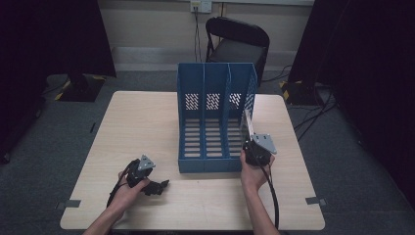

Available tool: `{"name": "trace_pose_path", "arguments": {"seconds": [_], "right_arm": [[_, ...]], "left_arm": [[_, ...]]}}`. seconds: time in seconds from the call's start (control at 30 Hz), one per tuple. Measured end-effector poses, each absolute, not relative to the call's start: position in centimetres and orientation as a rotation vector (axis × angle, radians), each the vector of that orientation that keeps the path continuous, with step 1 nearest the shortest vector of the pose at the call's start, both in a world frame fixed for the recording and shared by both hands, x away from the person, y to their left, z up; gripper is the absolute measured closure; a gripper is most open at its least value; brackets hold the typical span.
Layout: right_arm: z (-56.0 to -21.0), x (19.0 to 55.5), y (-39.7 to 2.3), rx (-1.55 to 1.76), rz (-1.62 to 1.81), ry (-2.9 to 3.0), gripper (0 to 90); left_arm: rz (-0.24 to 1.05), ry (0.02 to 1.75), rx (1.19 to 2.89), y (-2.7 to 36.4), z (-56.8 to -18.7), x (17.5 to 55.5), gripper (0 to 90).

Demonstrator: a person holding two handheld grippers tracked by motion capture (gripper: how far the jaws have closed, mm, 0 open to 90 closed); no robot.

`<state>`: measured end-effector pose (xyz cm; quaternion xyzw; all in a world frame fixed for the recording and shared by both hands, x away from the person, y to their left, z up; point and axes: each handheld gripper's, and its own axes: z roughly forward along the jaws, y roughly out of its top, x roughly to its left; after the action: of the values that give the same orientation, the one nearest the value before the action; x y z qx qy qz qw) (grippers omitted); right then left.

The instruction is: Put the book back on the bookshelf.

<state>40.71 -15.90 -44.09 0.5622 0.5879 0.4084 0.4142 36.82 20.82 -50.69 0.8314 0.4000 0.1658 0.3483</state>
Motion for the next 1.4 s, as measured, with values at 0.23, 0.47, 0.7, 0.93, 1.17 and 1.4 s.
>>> {"name": "trace_pose_path", "arguments": {"seconds": [0.23, 0.47, 0.7, 0.93, 1.17, 1.4], "right_arm": [[-43.9, 40.8, -15.9, 1.416, 1.009, 1.493, 72.9], [-43.8, 41.0, -16.2, 1.429, 1.015, 1.516, 65.4], [-43.6, 41.1, -16.5, 1.437, 1.035, 1.541, 54.3], [-43.1, 41.0, -16.8, 1.422, 1.066, 1.564, 46.5], [-42.6, 40.6, -17.1, 1.393, 1.093, 1.586, 40.3], [-41.6, 39.9, -18.5, 1.373, 1.173, 1.651, 31.6]], "left_arm": [[0.430, 1.037, 2.155, 20.8, -50.7, 36.8, 0.0], [0.430, 1.037, 2.155, 20.8, -50.7, 36.8, 0.0], [0.431, 1.037, 2.155, 20.8, -50.7, 36.8, 0.0], [0.430, 1.037, 2.155, 20.8, -50.7, 36.8, 0.0], [0.430, 1.037, 2.155, 20.8, -50.7, 36.8, 0.0], [0.424, 1.035, 2.154, 20.8, -50.7, 36.8, 0.0]]}}
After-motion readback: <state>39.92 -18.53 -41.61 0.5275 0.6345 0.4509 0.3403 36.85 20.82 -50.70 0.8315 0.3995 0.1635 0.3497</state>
